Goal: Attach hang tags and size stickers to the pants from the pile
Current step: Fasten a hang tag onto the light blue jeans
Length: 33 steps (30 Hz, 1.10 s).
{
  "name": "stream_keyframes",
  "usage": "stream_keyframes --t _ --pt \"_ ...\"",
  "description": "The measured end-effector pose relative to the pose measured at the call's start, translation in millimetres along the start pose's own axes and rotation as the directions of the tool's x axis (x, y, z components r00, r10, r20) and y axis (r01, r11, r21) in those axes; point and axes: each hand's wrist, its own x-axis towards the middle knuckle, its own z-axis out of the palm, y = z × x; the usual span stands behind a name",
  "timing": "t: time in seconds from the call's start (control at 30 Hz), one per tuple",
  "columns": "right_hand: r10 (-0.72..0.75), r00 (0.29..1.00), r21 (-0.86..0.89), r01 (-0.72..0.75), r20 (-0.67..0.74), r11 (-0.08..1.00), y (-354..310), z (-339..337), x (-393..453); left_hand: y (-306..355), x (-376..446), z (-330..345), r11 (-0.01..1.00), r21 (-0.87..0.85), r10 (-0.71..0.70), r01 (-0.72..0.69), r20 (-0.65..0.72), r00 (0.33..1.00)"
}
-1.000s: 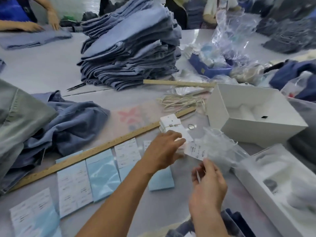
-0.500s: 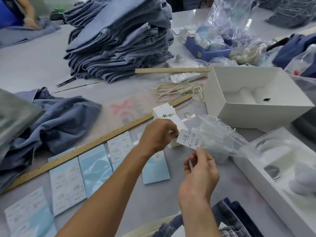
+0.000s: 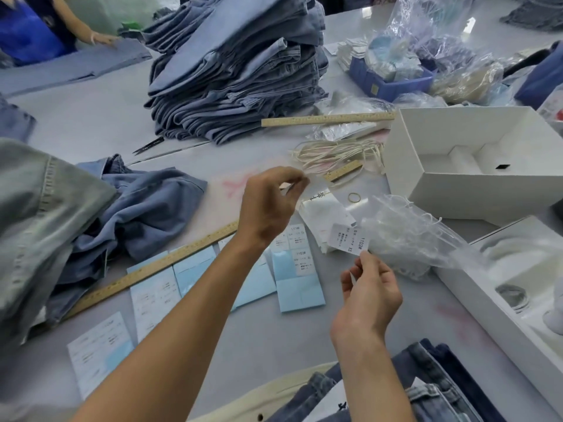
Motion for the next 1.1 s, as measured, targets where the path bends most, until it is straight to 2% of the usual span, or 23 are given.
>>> stream_keyframes --t 0.23,0.4,0.5,0.6,0.73,0.8,0.87,0.93,0.97,1.1 --pt "-0.022 0.995 0.026 0.025 -0.094 0.999 -1 -3 1 17 -12 -37 0.999 0.022 -0.037 0.038 -0.051 0.998" --pt "-0.033 0.997 0.017 0.035 -0.075 0.999 -6 4 -6 31 -87 -92 0.99 0.14 0.031 -0.028 -0.017 0.999" --pt "-0.058 0.998 -0.019 0.058 0.0 0.998 -12 1 -17 43 -148 -130 0.96 0.265 0.09 -0.089 0.008 0.996" --pt "-0.076 0.977 -0.06 0.09 0.198 0.994 -26 3 -37 64 -199 -158 0.897 0.385 0.2 -0.216 0.083 0.976" --pt "-0.048 0.875 -0.176 0.151 0.483 0.973 -49 5 -76 106 -262 -167 0.813 0.45 0.308 -0.37 0.207 0.928" --pt "0.007 0.761 -0.255 0.209 0.648 0.944 -59 -6 -96 126 -291 -162 0.804 0.414 0.33 -0.426 0.285 0.9" --pt "0.097 0.619 -0.335 0.281 0.779 0.899 -64 -26 -114 139 -318 -156 0.813 0.405 0.298 -0.418 0.327 0.897" --pt "0.208 0.512 -0.414 0.328 0.833 0.849 -64 -51 -128 147 -342 -151 0.814 0.419 0.262 -0.403 0.353 0.898" --pt "0.259 0.482 -0.456 0.352 0.837 0.818 -62 -63 -135 150 -351 -151 0.82 0.417 0.246 -0.391 0.36 0.9" --pt "0.481 0.419 -0.633 0.408 0.77 0.658 -48 -103 -149 159 -377 -151 0.842 0.395 0.214 -0.368 0.383 0.899"
